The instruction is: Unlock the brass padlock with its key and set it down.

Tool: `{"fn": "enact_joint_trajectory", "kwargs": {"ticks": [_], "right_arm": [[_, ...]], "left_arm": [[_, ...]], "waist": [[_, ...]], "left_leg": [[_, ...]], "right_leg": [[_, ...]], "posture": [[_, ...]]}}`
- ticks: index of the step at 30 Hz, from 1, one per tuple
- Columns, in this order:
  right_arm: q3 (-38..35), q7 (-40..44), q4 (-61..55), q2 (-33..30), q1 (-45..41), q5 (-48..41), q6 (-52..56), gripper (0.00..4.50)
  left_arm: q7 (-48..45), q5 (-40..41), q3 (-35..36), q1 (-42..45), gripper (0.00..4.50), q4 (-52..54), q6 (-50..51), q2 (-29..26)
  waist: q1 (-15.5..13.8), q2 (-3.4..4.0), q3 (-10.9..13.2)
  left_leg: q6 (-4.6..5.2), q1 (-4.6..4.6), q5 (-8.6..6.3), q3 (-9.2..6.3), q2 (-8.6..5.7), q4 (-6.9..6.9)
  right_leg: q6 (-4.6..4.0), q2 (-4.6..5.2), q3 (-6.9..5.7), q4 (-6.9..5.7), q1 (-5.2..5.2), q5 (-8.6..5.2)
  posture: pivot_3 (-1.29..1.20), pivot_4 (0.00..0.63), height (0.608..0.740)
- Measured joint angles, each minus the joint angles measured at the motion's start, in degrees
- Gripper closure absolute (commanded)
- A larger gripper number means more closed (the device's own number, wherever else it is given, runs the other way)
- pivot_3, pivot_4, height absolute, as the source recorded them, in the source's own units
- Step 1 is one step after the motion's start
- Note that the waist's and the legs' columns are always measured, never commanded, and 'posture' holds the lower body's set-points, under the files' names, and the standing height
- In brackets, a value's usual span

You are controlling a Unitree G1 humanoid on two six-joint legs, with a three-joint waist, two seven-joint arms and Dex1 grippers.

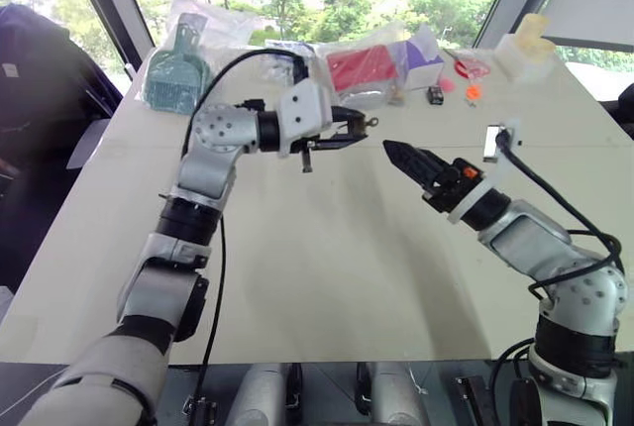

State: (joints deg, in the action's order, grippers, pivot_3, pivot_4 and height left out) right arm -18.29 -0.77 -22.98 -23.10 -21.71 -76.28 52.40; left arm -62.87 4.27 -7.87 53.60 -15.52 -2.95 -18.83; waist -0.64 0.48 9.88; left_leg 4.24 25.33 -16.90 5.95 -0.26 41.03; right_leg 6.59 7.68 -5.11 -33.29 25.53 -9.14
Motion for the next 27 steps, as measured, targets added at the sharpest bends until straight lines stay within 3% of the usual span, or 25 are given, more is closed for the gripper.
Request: {"fn": "enact_joint_trajectory", "kwargs": {"ticks": [11,14,21,27], "right_arm": [[2.8,0.0,0.8,1.7,-3.0,-0.7,-2.1,0.00],[2.9,0.0,0.8,1.7,-3.2,-1.1,-2.8,0.87],[4.3,-0.1,-0.3,2.3,-3.1,-2.0,-3.3,4.47],[4.7,-1.2,-0.7,2.9,-2.9,-3.5,-4.7,4.47]], "left_arm": [[1.2,1.3,-1.9,-2.4,3.77,7.3,3.2,-0.9],[1.2,1.4,-2.1,-2.4,3.77,7.3,3.2,-0.9],[1.2,1.4,-2.5,-2.4,3.77,7.1,2.5,-1.0],[1.8,1.2,-2.6,-2.4,3.77,7.1,1.0,-1.2]], "waist": [[0.0,0.00,0.0],[0.0,0.00,0.0],[0.0,0.00,0.0],[0.0,0.00,0.0]], "left_leg": [[-0.32,-0.03,0.19,0.00,0.01,0.00],[-0.32,-0.03,0.19,-0.01,0.01,-0.01],[-0.33,-0.03,0.19,-0.01,0.01,-0.01],[-0.33,-0.04,0.19,-0.01,0.02,-0.01]], "right_leg": [[0.02,-0.06,0.00,-0.02,-0.04,-0.01],[0.03,-0.06,0.00,-0.02,-0.04,-0.01],[0.03,-0.06,0.00,-0.02,-0.04,-0.01],[0.03,-0.06,0.00,0.00,-0.05,-0.01]], "posture": [[0.00,0.150,0.735],[0.00,0.150,0.735],[0.00,0.150,0.735],[0.00,0.150,0.735]]}}
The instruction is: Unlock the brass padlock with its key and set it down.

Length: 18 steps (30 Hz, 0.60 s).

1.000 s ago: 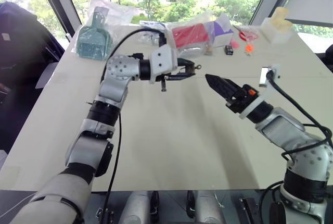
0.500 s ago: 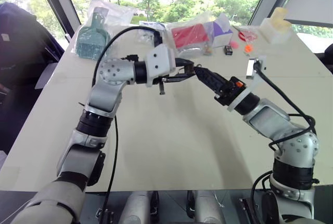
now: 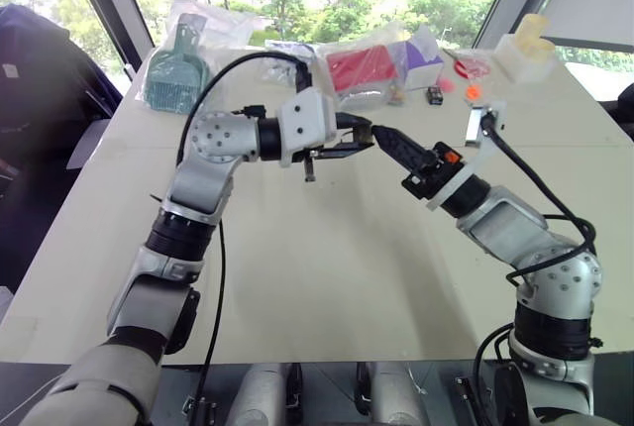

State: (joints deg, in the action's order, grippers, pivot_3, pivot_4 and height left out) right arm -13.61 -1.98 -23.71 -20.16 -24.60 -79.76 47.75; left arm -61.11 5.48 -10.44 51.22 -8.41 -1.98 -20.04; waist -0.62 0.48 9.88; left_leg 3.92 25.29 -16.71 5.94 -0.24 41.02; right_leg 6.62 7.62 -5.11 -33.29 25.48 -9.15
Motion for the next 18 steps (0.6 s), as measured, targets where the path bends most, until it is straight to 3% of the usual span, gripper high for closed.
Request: {"fn": "enact_joint_trajectory", "kwargs": {"ticks": [6,18], "right_arm": [[0.1,-1.8,0.0,1.8,0.0,-1.5,-2.3,4.47],[1.4,-9.9,0.5,10.1,0.9,-4.4,-7.1,4.47]], "left_arm": [[3.6,-4.3,-0.3,-0.2,3.77,-0.6,-9.0,-0.2],[20.5,-19.9,-1.8,-2.0,3.77,-7.7,-32.7,-0.6]], "waist": [[0.0,0.00,0.0],[0.0,0.01,0.0]], "left_leg": [[0.00,0.00,0.00,0.01,0.00,0.00],[0.00,-0.02,0.00,0.01,0.00,-0.04]], "right_leg": [[0.00,0.00,0.00,0.00,0.00,0.00],[0.01,0.01,0.00,-0.01,0.00,0.01]], "posture": [[0.00,0.150,0.735],[0.00,0.150,0.735]]}}
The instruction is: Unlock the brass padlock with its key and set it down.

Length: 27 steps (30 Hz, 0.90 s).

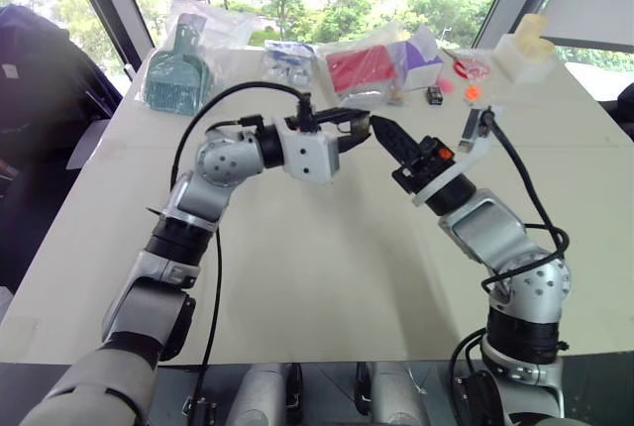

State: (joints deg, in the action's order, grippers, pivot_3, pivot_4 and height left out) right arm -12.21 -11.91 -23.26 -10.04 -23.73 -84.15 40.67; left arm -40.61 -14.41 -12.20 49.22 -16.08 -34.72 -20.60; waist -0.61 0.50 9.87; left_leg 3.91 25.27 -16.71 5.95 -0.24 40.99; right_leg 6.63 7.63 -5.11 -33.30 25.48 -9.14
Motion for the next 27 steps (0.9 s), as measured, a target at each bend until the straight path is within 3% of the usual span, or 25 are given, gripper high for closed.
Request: {"fn": "enact_joint_trajectory", "kwargs": {"ticks": [10,13,15,18,25,27], "right_arm": [[0.1,-8.0,2.0,4.1,-1.9,-6.0,-4.1,4.47],[0.2,-8.2,2.1,2.9,-2.2,-5.8,-4.2,4.47],[1.5,-4.7,1.6,-1.7,-1.8,-1.6,-3.5,4.47],[2.2,2.1,0.9,-6.9,-0.4,3.5,-3.2,3.59],[-0.9,14.1,2.3,-19.5,1.5,9.7,-0.6,0.28],[-0.5,17.2,2.3,-20.8,1.8,10.4,0.5,0.28]], "left_arm": [[14.9,-13.8,-0.4,1.6,3.77,-5.0,-9.1,-1.2],[14.5,-13.2,-1.0,2.6,3.77,-6.5,-9.3,-1.2],[10.4,-8.4,-2.3,3.1,3.77,-7.5,-7.7,-1.0],[3.6,-0.8,-3.1,3.5,3.77,-7.5,-4.2,-0.4],[-7.4,9.8,-3.0,3.7,3.77,-7.3,3.7,-1.4],[-8.4,11.2,-2.8,3.7,3.77,-7.2,4.9,-1.3]], "waist": [[0.1,0.01,0.0],[0.0,0.01,0.0],[-0.1,0.01,0.0],[0.1,0.01,0.0],[0.1,0.02,0.0],[0.1,0.02,0.0]], "left_leg": [[0.00,0.00,0.00,0.02,0.01,-0.06],[-0.01,0.00,0.01,0.05,0.01,-0.05],[-0.01,0.01,0.00,0.08,-0.01,-0.04],[0.00,0.01,0.00,0.09,0.01,-0.04],[0.31,-0.02,-0.18,0.07,0.04,-0.03],[0.31,-0.02,-0.18,0.06,0.05,-0.03]], "right_leg": [[0.01,-0.01,-0.01,-0.11,0.00,0.00],[0.01,-0.01,-0.01,-0.11,-0.01,0.00],[0.00,0.02,0.00,-0.08,-0.01,-0.01],[0.01,0.02,0.00,-0.02,0.00,-0.01],[0.02,0.00,0.00,0.05,0.01,-0.01],[0.02,0.00,0.00,0.05,0.01,0.00]], "posture": [[0.00,0.150,0.735],[0.00,0.150,0.735],[0.00,0.150,0.735],[0.00,0.150,0.735],[0.00,0.150,0.735],[0.00,0.150,0.735]]}}
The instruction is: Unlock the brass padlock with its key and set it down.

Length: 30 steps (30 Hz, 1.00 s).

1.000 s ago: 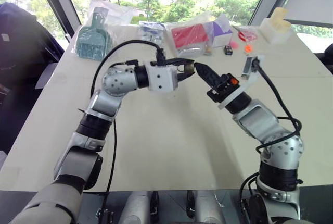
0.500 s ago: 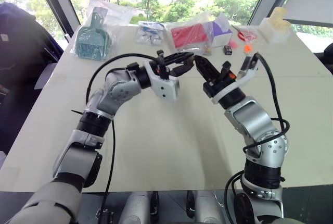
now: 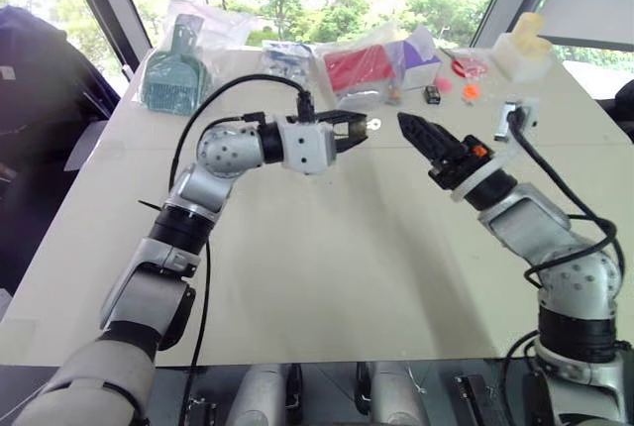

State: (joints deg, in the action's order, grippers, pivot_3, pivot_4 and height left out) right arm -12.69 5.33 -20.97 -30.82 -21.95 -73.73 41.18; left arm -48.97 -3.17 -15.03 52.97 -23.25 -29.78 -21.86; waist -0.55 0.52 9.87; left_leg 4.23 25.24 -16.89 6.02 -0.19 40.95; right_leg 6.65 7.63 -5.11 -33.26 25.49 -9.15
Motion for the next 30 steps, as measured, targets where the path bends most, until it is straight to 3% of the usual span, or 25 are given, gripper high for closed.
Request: {"fn": "enact_joint_trajectory", "kwargs": {"ticks": [7,19,22,28,30], "right_arm": [[1.3,5.4,0.0,0.1,0.2,3.1,1.4,0.28],[1.1,5.9,1.0,4.2,-0.4,2.5,2.3,0.28],[1.0,5.8,1.0,4.9,-0.4,2.4,2.5,1.05],[1.5,6.4,0.1,4.9,-1.1,0.9,4.3,4.27],[1.4,6.4,0.0,4.8,-1.1,0.9,4.7,4.46]], "left_arm": [[-2.1,2.1,0.0,0.0,3.77,4.1,1.5,0.1],[-1.6,0.1,-1.3,-1.0,3.77,5.8,-2.0,1.0],[-1.6,-0.1,-1.5,-1.0,3.77,5.8,-2.6,1.0],[-1.6,-1.6,-1.9,-1.0,3.77,5.1,-3.4,0.8],[-1.7,-1.5,-1.9,-1.0,3.77,4.8,-3.9,0.7]], "waist": [[-0.2,0.00,0.0],[-0.2,0.00,0.0],[-0.2,0.00,0.0],[-0.1,0.00,0.0],[-0.2,0.00,0.0]], "left_leg": [[0.00,0.01,0.00,-0.01,-0.02,0.04],[0.00,0.01,0.00,-0.02,-0.02,0.04],[0.00,0.01,0.00,-0.02,-0.02,0.04],[0.00,0.01,0.00,-0.02,-0.02,0.03],[0.00,0.01,0.00,-0.02,-0.02,0.04]], "right_leg": [[-0.01,0.02,0.00,0.02,-0.02,0.00],[-0.01,0.02,0.00,0.02,-0.02,0.00],[-0.01,0.02,0.00,0.01,-0.01,0.00],[-0.01,0.02,0.00,0.01,-0.01,0.00],[-0.02,0.03,0.00,0.02,-0.01,0.00]], "posture": [[0.00,0.150,0.735],[0.00,0.150,0.735],[0.00,0.150,0.735],[0.00,0.150,0.735],[0.00,0.150,0.735]]}}
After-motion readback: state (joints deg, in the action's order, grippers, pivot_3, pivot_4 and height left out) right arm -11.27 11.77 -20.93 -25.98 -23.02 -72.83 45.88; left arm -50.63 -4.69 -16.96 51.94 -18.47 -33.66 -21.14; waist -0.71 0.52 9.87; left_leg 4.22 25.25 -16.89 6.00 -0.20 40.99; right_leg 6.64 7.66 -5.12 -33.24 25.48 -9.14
